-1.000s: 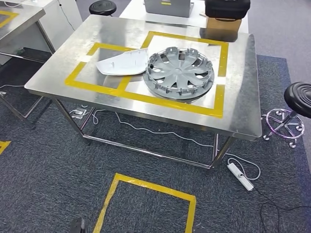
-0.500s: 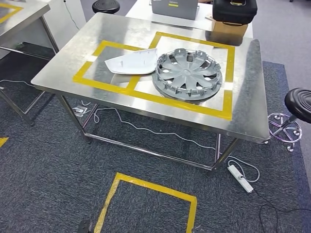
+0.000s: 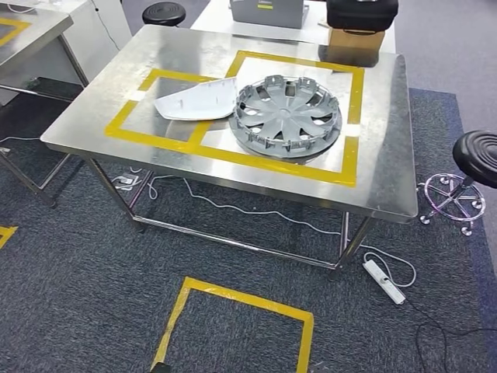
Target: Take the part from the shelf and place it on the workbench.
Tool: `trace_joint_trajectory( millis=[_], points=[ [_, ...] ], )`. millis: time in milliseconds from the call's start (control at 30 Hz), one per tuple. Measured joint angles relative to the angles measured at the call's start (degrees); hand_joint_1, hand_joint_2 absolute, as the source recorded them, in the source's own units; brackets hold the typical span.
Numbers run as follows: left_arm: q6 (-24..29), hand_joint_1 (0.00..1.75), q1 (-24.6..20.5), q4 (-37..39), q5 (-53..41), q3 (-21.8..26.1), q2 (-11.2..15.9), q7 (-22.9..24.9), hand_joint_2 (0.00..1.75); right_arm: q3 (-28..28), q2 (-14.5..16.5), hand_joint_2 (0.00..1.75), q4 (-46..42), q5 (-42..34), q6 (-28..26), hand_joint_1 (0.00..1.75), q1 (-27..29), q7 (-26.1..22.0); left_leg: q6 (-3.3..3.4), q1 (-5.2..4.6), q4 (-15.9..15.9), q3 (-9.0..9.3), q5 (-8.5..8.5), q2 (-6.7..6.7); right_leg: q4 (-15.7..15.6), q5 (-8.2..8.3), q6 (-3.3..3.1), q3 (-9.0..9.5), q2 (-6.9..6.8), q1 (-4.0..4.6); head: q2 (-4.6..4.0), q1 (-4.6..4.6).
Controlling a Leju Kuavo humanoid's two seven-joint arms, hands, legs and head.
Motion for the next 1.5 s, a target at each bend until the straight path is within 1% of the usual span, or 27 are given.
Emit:
trace_joint_trajectory(
  millis=[67,133,233,300,400,433,467,500,533,600,667,733,800,900,933,967,1000,1033,1100,1167,1233,1267,1333,1367,1433,1467,1500],
  points=[
    [-0.7,0.0,-0.1,0.0,-0.2,-0.6,0.0,-0.8,0.0,-0.2,0.0,0.0,0.0,0.0,-0.1,0.0,-0.1,2.5,-0.06,0.13,-6.7,3.44,3.6,0.09,0.2,-0.11,0.36,0.05,0.08,0.03,0.0,-0.08],
    [-1.6,0.0,-0.4,0.0,-1.3,-1.4,0.0,-1.2,0.0,-0.5,-0.1,0.0,0.0,0.0,-0.2,0.0,-0.2,5.1,0.39,0.22,-11.7,5.87,4.9,0.03,0.6,-0.33,1.01,-0.27,0.17,0.28,0.0,-0.17],
    [-2.0,0.0,-0.4,0.0,-3.2,-3.1,0.0,-0.3,0.0,-0.9,-0.2,0.0,0.0,0.3,-0.4,0.0,-0.2,7.6,1.69,0.12,-12.8,6.09,4.76,-0.1,0.8,-0.43,1.92,-0.62,0.16,0.25,0.0,-0.1],
    [-2.0,0.0,-0.4,0.1,-3.6,-3.9,0.1,0.2,0.0,-0.9,-0.3,0.0,0.0,0.4,-0.6,0.0,-0.3,8.3,2.43,0.19,-12.8,6.09,4.9,-0.04,3.0,-2.02,2.47,-1.59,0.08,0.12,0.0,0.19],
    [-2.0,0.0,-0.4,0.1,-3.9,-4.6,0.2,0.4,0.0,-1.0,-0.3,1.31,0.0,0.4,-0.6,0.0,-0.4,8.6,2.98,0.07,-12.9,6.05,4.93,-0.06,13.3,-7.07,2.9,-6.27,0.01,0.08,0.0,0.55],
    [-2.0,0.0,-0.4,0.2,-4.2,-4.8,0.2,0.6,0.0,-1.1,-0.3,1.75,0.0,0.3,-0.6,0.0,-0.4,8.9,3.01,0.0,-12.9,6.05,4.93,-0.21,16.0,-7.85,2.93,-7.53,0.01,0.08,0.0,0.54],
    [-2.0,0.0,-0.3,0.2,-4.7,-5.1,0.3,1.0,0.0,-1.2,-0.3,1.75,0.0,0.1,-0.6,0.0,-0.4,9.5,3.01,-0.04,-12.9,6.07,4.92,-0.46,16.8,-7.58,2.88,-7.9,0.03,0.08,0.0,0.56],
    [-2.1,0.0,-0.3,0.3,-5.2,-5.4,0.3,1.5,0.0,-1.3,-0.3,1.75,0.0,0.0,-0.7,0.0,-0.4,10.3,2.99,-0.06,-12.9,6.1,4.94,-0.84,15.3,-6.31,2.76,-7.2,0.12,0.08,0.0,0.56],
    [-2.2,0.0,-0.4,0.3,-5.9,-5.9,0.4,2.2,0.0,-1.3,-0.3,1.75,0.0,0.0,-0.9,0.0,-0.4,11.1,2.94,-0.06,-12.9,6.14,4.97,-1.31,12.0,-4.41,2.59,-5.53,0.45,0.06,0.0,0.57],
    [-2.4,0.0,-0.5,0.3,-7.2,-6.9,0.4,3.8,0.0,-1.4,-0.3,1.75,0.0,0.3,-1.5,0.0,-0.4,12.5,2.61,-0.09,-12.8,6.08,5.05,-2.29,4.6,-1.65,2.24,-1.73,2.38,-0.1,0.0,0.56],
    [-2.5,0.0,-0.7,0.3,-8.5,-7.9,0.4,5.2,0.0,-1.4,-0.3,1.75,0.0,0.5,-2.1,0.0,-0.5,13.5,1.93,-0.05,-12.8,5.79,5.3,-3.18,1.2,-1.15,1.95,-0.05,3.61,-0.09,0.0,0.52],
    [-2.8,0.0,-0.7,0.4,-10.6,-9.1,0.4,6.0,0.0,-1.4,-0.3,1.75,0.0,0.5,-2.3,0.0,-0.6,14.0,1.14,0.15,-13.0,5.55,5.6,-3.92,0.9,-0.96,1.42,0.09,2.84,0.02,0.0,0.51],
    [-2.9,0.0,-0.7,0.4,-12.2,-10.8,0.3,6.3,0.0,-1.4,-0.3,1.75,0.0,0.5,-2.5,0.0,-0.7,14.2,0.58,0.14,-11.8,4.89,4.61,-2.96,0.4,-0.59,0.67,0.31,1.75,-0.12,0.0,0.32],
    [-2.1,0.0,-0.9,0.4,-12.4,-11.9,0.1,6.3,0.0,-1.6,-0.3,1.75,0.0,0.3,-2.7,0.0,-0.7,14.5,0.06,0.05,-2.7,0.47,-0.33,-0.63,0.1,-0.46,0.06,0.41,-0.27,-0.15,0.0,-0.14],
    [-1.9,0.0,-0.9,0.4,-12.2,-11.9,0.0,6.3,0.0,-1.7,-0.3,1.75,0.0,0.3,-2.7,0.0,-0.7,14.5,-0.06,0.06,0.3,-1.01,-1.37,-0.39,0.1,-0.5,0.01,0.4,-0.98,-0.11,0.0,-0.14],
    [-1.7,0.0,-0.9,0.4,-12.1,-12.0,0.0,6.3,0.0,-1.7,-0.3,1.75,0.0,0.2,-2.8,0.0,-0.7,14.6,-0.14,0.06,1.9,-1.78,-1.44,-0.24,0.1,-0.55,-0.01,0.41,-1.66,-0.09,0.0,-0.14],
    [-1.5,0.0,-0.8,0.4,-11.8,-12.0,-0.1,6.3,0.0,-1.8,-0.3,1.75,0.0,0.2,-2.8,0.0,-0.7,14.6,-0.18,0.07,1.3,-1.52,-0.46,-0.05,0.1,-0.61,0.03,0.44,-2.3,-0.09,0.0,-0.15],
    [-1.2,0.0,-0.8,0.4,-11.6,-12.0,-0.1,6.3,0.0,-1.8,-0.3,1.75,0.0,0.2,-2.9,0.0,-0.8,14.7,-0.16,0.06,-1.2,-0.23,1.31,0.41,0.1,-0.69,0.13,0.52,-2.9,-0.11,0.0,-0.15],
    [-0.7,0.0,-0.9,0.4,-11.2,-12.0,-0.1,6.2,0.0,-2.0,-0.3,1.75,0.0,0.1,-3.3,0.0,-0.8,15.0,-0.04,-0.03,-8.4,3.55,4.52,2.86,0.4,-1.04,0.61,0.65,-4.01,0.13,0.0,-0.26],
    [-0.3,0.0,-1.1,0.4,-10.9,-12.0,-0.3,6.2,0.0,-2.1,-0.3,1.75,0.0,0.1,-3.8,0.0,-0.9,15.3,0.54,-0.16,-12.5,5.5,5.41,4.39,0.6,-1.4,1.23,0.7,-5.06,0.54,0.0,-0.23],
    [-0.1,0.0,-1.1,0.4,-10.8,-12.0,-0.4,6.2,0.0,-2.2,-0.3,1.75,0.0,0.2,-4.0,0.0,-1.3,15.4,1.35,-0.21,-12.8,5.45,5.29,3.39,0.5,-1.63,1.76,0.97,-6.07,0.61,0.0,-0.06],
    [0.0,0.0,-0.9,0.4,-10.8,-12.0,-0.4,6.2,0.0,-2.2,-0.3,1.75,0.0,0.2,-4.0,0.0,-1.5,15.5,1.66,-0.15,-12.9,5.45,5.33,2.83,0.7,-2.01,2.09,1.05,-5.83,0.5,0.0,0.04],
    [0.1,0.0,-0.8,0.4,-10.8,-12.0,-0.4,6.2,0.0,-2.3,-0.3,1.75,0.0,0.1,-4.0,0.0,-1.8,15.4,2.25,0.02,-13.0,5.48,5.53,1.72,3.7,-4.28,2.68,0.03,-3.65,0.24,0.0,0.27],
    [0.1,0.0,-0.8,0.4,-10.8,-12.0,-0.4,6.2,0.0,-2.3,-0.3,1.75,0.0,0.1,-4.0,0.0,-2.0,15.4,2.45,0.03,-13.0,5.44,5.58,1.19,6.9,-6.11,2.87,-1.31,-2.28,0.18,0.0,0.42],
    [0.1,0.0,-0.9,0.4,-10.8,-12.0,-0.4,6.2,0.0,-2.3,-0.3,1.75,0.0,0.1,-4.0,0.0,-2.5,15.4,2.69,-0.05,-13.0,5.38,5.62,0.0,14.3,-9.24,2.96,-4.52,-1.09,0.18,0.0,0.51],
    [0.1,0.0,-0.9,0.4,-10.8,-12.0,-0.4,6.2,0.0,-2.3,-0.3,1.75,0.0,0.1,-4.0,0.0,-2.7,15.4,2.73,-0.07,-13.0,5.39,5.63,-0.7,16.2,-9.52,2.94,-5.36,-0.93,0.18,0.0,0.52],
    [0.1,0.0,-0.8,0.4,-10.8,-12.0,-0.4,6.2,0.0,-2.4,-0.3,1.75,0.0,0.1,-4.0,0.0,-2.7,15.4,2.72,-0.07,-13.0,5.44,5.65,-1.48,16.0,-8.69,2.86,-5.24,-0.77,0.16,0.0,0.52]
  ],
)
